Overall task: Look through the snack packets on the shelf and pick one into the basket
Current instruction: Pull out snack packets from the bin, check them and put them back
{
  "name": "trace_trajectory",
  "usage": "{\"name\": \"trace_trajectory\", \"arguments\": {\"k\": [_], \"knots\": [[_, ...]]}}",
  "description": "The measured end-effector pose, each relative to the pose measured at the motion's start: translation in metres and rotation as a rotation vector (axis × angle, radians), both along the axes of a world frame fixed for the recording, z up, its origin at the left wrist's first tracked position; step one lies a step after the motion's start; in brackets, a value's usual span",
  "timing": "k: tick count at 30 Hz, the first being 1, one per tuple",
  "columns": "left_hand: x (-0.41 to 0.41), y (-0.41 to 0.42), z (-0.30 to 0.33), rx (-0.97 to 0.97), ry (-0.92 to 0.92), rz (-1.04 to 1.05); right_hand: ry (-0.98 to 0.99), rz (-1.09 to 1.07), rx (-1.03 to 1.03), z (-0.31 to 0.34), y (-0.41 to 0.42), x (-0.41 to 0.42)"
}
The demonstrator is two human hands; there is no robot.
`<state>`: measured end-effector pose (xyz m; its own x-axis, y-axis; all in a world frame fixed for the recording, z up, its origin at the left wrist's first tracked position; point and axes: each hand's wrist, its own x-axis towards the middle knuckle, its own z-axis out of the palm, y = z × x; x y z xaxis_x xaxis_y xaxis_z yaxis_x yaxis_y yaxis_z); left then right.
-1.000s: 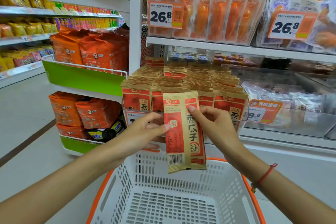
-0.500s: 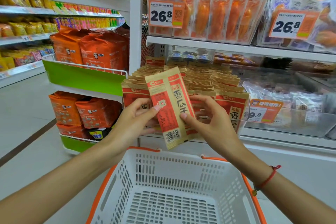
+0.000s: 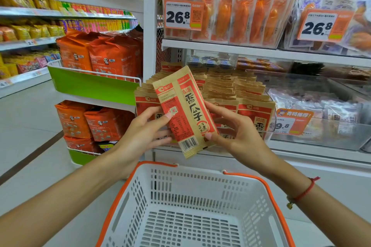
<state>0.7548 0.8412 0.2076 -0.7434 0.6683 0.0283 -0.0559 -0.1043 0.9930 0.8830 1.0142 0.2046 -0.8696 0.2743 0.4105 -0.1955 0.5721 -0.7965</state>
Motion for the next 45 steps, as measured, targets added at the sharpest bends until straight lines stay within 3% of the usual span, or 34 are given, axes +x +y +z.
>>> {"name": "trace_trajectory", "arguments": {"k": [5,13,19,26,28,33,39,45], "knots": [[0.003,0.0,-0.001,-0.016,0.102,-0.019,0.059,-0.044,-0.137,0.001,-0.004,-0.001],[0.003,0.002,-0.006,-0.05,0.181,-0.047,0.039,-0.15,-0.132,-0.002,-0.004,-0.003],[0.008,0.003,-0.008,-0.041,0.201,-0.021,-0.072,-0.372,0.297,-0.004,-0.02,-0.003],[0.021,0.003,-0.006,-0.051,0.236,-0.055,-0.125,-0.326,0.318,-0.005,-0.024,-0.004],[0.019,0.002,-0.003,-0.055,0.227,-0.073,-0.141,-0.286,0.222,-0.001,-0.018,-0.004],[0.006,-0.002,0.007,-0.001,0.097,-0.135,-0.202,0.056,-0.403,0.013,0.002,0.006],[0.0,0.001,-0.005,-0.132,0.247,-0.169,-0.349,0.385,-0.599,0.005,0.002,0.008],[-0.001,-0.005,-0.006,-0.09,0.242,-0.164,-0.417,0.395,-0.643,0.01,-0.005,0.007]]}}
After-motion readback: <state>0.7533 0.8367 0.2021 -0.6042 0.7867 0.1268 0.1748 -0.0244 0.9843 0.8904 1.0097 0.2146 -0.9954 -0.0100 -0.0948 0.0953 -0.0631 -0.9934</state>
